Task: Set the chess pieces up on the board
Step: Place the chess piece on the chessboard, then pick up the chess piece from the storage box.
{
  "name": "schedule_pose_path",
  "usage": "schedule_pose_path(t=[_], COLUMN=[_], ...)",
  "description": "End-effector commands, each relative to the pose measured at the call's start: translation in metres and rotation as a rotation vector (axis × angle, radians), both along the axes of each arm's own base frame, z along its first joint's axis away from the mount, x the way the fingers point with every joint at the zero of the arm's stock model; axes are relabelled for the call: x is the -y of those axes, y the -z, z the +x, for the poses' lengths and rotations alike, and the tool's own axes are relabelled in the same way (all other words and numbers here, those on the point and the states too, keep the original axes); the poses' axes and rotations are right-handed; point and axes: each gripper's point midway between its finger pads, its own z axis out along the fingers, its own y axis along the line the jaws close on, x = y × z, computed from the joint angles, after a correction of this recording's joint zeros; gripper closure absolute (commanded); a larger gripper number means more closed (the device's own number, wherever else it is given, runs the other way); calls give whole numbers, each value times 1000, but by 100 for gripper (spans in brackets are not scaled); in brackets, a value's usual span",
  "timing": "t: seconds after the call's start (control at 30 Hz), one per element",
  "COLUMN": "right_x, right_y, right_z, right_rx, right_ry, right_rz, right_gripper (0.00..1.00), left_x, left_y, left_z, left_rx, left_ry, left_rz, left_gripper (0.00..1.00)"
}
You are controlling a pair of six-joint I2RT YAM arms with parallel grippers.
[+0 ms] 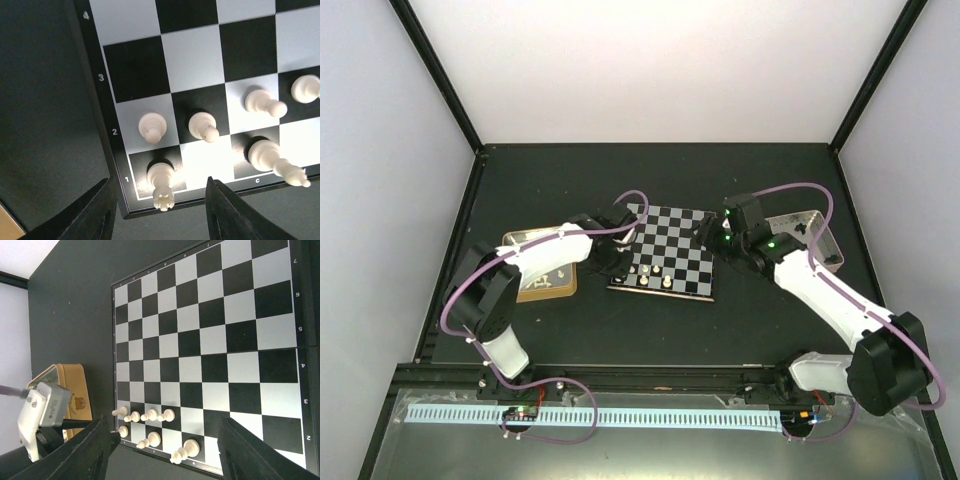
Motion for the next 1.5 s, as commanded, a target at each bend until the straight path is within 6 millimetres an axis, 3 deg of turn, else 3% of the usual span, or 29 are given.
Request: schedule_pose_path(t=[0.0, 0.1, 0.3, 0.47, 0.63, 0.73, 0.87, 1.13, 1.37, 1.47], right_x=[-1, 0, 3, 1, 11, 25, 44, 69, 74, 74], right_y=[-13, -18, -17, 1, 32, 53, 71, 71, 77, 75], right_z=[-1, -1, 4, 19, 39, 43, 46, 59, 60, 63], right_rx=[58, 88, 137, 157, 159, 131, 100, 88, 30, 28], right_ry=[-12, -30, -51, -87, -78, -73, -87, -86, -86, -81], right_rz=[42, 26, -27, -114, -257, -373, -529, -739, -792, -801], right_gripper=[40, 40, 40, 40, 42, 43, 46, 52, 57, 58], left_x=[-9, -24, -84, -135, -170, -173, -160, -162, -162, -163], left_y=[-29, -46, -69, -51, -30, -21, -16, 4, 15, 15], left_z=[10, 14, 26, 22, 16, 13, 12, 19, 22, 20], left_rx=[64, 124, 232, 181, 97, 41, -38, -119, -178, -195], left_ry=[-59, -121, -322, -479, -580, -567, -525, -529, -511, -510], left_rz=[-16, -29, -60, -104, -95, -92, -137, -89, -61, -48], left_gripper=[49, 48, 48, 50, 48, 48, 51, 66, 81, 82])
